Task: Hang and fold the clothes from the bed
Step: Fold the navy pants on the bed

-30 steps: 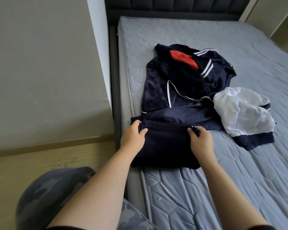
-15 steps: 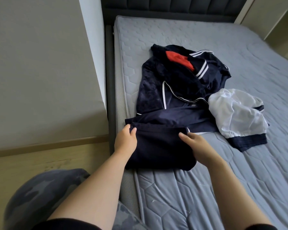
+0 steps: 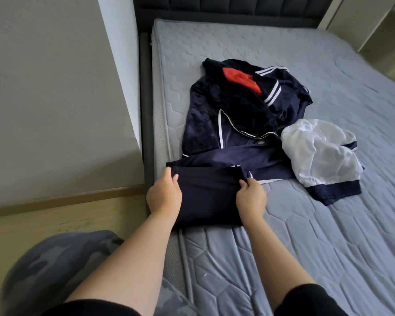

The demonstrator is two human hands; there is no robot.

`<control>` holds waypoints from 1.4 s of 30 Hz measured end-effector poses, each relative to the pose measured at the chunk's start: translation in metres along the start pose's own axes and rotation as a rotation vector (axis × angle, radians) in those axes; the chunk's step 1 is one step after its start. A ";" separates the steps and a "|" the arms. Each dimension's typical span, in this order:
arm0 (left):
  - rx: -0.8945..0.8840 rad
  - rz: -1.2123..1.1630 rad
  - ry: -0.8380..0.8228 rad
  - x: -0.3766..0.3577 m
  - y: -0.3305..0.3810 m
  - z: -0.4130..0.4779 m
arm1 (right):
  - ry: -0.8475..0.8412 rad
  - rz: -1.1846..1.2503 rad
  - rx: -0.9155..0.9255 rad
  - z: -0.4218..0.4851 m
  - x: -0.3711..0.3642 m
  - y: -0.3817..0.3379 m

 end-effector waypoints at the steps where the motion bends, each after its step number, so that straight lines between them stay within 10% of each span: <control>1: -0.135 0.106 0.064 0.006 0.012 -0.002 | 0.009 -0.033 -0.001 -0.001 -0.002 0.000; 4: -0.761 0.178 0.315 0.018 0.068 -0.028 | 0.002 -0.080 0.048 0.002 -0.003 0.000; 6: -0.989 0.221 0.164 -0.004 0.089 -0.050 | -0.041 -0.041 0.113 0.006 -0.002 -0.002; 10: -0.789 0.483 -0.367 -0.070 0.064 -0.049 | -0.195 0.333 0.055 0.016 0.016 0.015; 15: -0.776 0.475 -0.358 -0.073 0.057 -0.038 | -0.274 0.549 -0.333 0.006 0.029 0.073; 21: -0.764 0.454 -0.389 -0.074 0.054 -0.037 | -0.554 0.784 -0.049 -0.021 0.009 0.061; 26: -0.765 0.432 -0.403 -0.077 0.050 -0.035 | -0.529 1.109 -0.204 -0.036 -0.005 0.077; 30: -0.783 0.489 -0.409 -0.085 0.049 -0.039 | -0.238 0.602 -0.345 -0.042 0.004 0.105; 33: -0.769 0.486 -0.407 -0.085 0.049 -0.036 | -0.097 0.005 -0.083 -0.043 0.024 0.068; 37: -0.764 0.474 -0.409 -0.085 0.049 -0.037 | 0.223 -0.068 0.524 -0.062 0.047 -0.006; 42: -0.766 0.430 -0.436 -0.080 0.046 -0.035 | -0.028 -0.262 0.378 -0.034 -0.002 -0.026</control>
Point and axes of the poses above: each hand's wrist, its own z-axis towards the middle knuckle, its own x-axis out of the back of the hand, y = z × x, the point moved 7 cm from there along z, towards the middle knuckle, and after that the axes turned 9 degrees about -y, right-handed, at the moved point
